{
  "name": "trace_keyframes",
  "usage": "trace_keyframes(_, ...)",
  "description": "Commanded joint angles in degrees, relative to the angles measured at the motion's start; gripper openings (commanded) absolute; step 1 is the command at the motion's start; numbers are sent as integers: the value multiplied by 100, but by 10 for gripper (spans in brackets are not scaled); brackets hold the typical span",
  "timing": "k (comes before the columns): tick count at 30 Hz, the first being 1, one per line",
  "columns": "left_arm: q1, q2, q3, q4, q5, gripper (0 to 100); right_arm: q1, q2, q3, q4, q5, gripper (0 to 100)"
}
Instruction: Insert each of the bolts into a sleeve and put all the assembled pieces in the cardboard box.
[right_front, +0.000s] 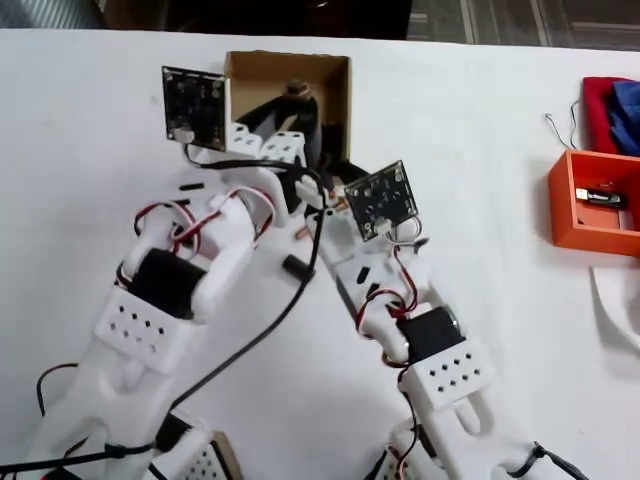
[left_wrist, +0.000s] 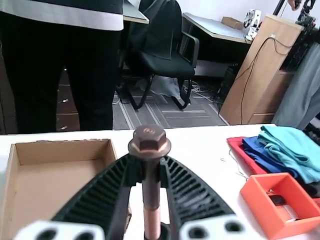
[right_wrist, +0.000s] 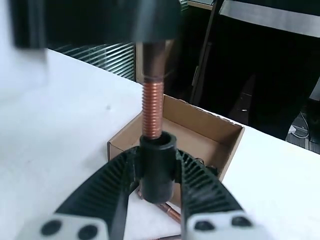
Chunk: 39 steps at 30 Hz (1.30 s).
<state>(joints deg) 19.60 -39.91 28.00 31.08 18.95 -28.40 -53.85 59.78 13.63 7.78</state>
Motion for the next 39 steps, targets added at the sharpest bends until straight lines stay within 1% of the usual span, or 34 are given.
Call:
trace_keyframes(1,53,-9,-268,-26,220,26,-48,-75,-105,-154,9,23)
trace_keyframes(10,44,0,-242,35,229,26,-48,-75,-105,-154,9,23)
trace_keyframes(14,53,0,-242,325,229,26,-48,-75,-105,-154,9,23)
trace_keyframes(20,62,-9,215,440,220,27,-48,-84,-149,-154,9,23)
trace_keyframes(26,387,-18,295,422,220,29,-13,-84,-167,-154,9,23)
trace_keyframes(28,404,-18,303,457,220,59,-13,-84,-167,-154,18,23)
trace_keyframes(30,369,-18,347,475,220,114,-13,-84,-167,-154,18,23)
trace_keyframes(32,290,-18,303,730,246,155,-13,-84,-167,-154,18,23)
trace_keyframes(36,88,-62,312,1055,220,165,-13,-84,-167,-154,18,23)
trace_keyframes(39,-149,-70,295,1081,220,165,-13,-84,-167,-154,18,23)
